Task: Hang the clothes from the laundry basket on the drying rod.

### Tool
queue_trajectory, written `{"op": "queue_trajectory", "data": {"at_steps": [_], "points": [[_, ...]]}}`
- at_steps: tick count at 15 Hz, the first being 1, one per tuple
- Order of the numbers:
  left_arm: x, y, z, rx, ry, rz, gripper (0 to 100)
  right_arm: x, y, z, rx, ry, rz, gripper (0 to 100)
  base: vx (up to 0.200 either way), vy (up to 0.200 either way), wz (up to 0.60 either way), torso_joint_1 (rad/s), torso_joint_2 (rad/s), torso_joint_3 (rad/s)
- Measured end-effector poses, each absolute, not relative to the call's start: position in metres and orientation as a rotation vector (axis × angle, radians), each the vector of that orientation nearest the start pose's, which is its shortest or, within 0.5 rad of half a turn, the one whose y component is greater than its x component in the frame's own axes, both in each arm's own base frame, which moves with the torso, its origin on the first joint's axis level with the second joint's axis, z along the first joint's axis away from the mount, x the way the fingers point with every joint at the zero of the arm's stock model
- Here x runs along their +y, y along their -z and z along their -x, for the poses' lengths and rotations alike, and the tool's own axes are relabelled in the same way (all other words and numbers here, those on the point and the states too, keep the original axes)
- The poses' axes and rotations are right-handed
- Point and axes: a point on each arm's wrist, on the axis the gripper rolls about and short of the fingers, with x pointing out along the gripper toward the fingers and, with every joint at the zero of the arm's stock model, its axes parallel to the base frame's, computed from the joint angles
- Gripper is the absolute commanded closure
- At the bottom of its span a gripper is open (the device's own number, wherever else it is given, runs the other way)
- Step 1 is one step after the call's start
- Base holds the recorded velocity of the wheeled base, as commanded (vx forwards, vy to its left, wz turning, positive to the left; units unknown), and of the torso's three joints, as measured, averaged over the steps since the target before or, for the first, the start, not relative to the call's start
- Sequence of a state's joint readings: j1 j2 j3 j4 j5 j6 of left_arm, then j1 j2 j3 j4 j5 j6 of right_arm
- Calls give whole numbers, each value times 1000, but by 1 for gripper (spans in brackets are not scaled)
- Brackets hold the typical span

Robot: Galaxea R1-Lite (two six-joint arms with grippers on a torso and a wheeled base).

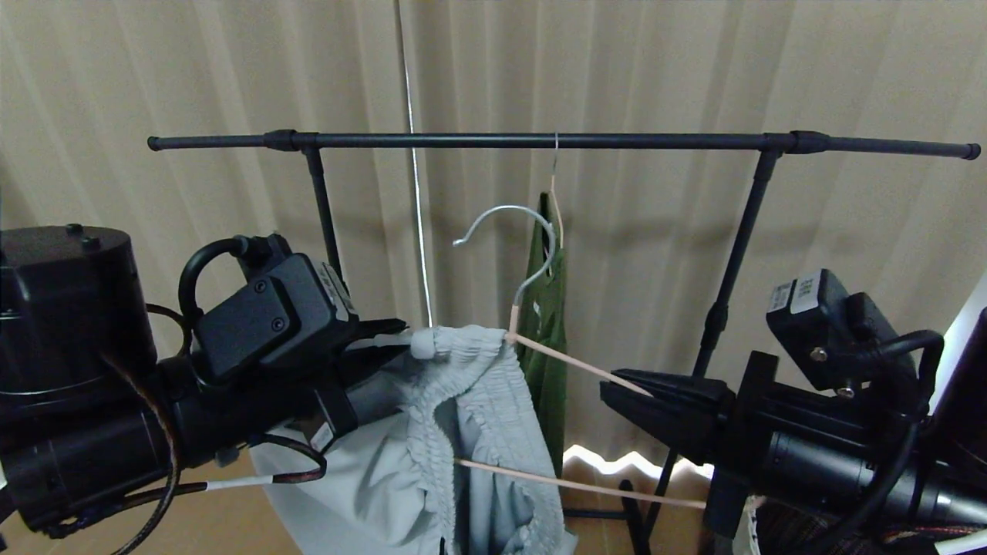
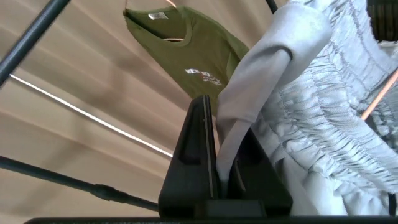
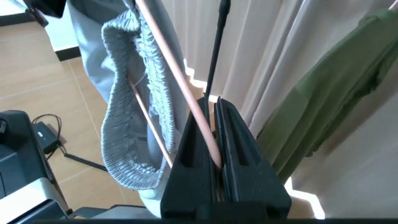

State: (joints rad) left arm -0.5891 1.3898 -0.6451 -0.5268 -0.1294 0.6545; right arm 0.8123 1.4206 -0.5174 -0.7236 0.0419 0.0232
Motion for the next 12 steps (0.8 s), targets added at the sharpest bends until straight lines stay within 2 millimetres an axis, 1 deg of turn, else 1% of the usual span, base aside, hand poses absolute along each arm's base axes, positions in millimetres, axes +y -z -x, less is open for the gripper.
{"op": "queue_trajectory", "data": {"at_steps": [3,6,7,8,10,12], "points": [[-127,-210,-186,-8,728,-660,100,159,-188,-155,182,-831,47,0,0,0,0,0,0,0],[-123,-210,-189,61,550,-613,100,146,-189,-163,180,-760,40,0,0,0,0,0,0,0],[-121,-209,-190,103,446,-571,100,141,-188,-164,183,-739,39,0,0,0,0,0,0,0],[-120,-208,-191,127,391,-532,100,138,-188,-165,182,-727,37,0,0,0,0,0,0,0],[-123,-208,-195,148,350,-386,100,130,-181,-163,203,-705,40,0,0,0,0,0,0,0],[-130,-217,-198,73,351,-296,100,121,-171,-158,241,-684,43,0,0,0,0,0,0,0]]}}
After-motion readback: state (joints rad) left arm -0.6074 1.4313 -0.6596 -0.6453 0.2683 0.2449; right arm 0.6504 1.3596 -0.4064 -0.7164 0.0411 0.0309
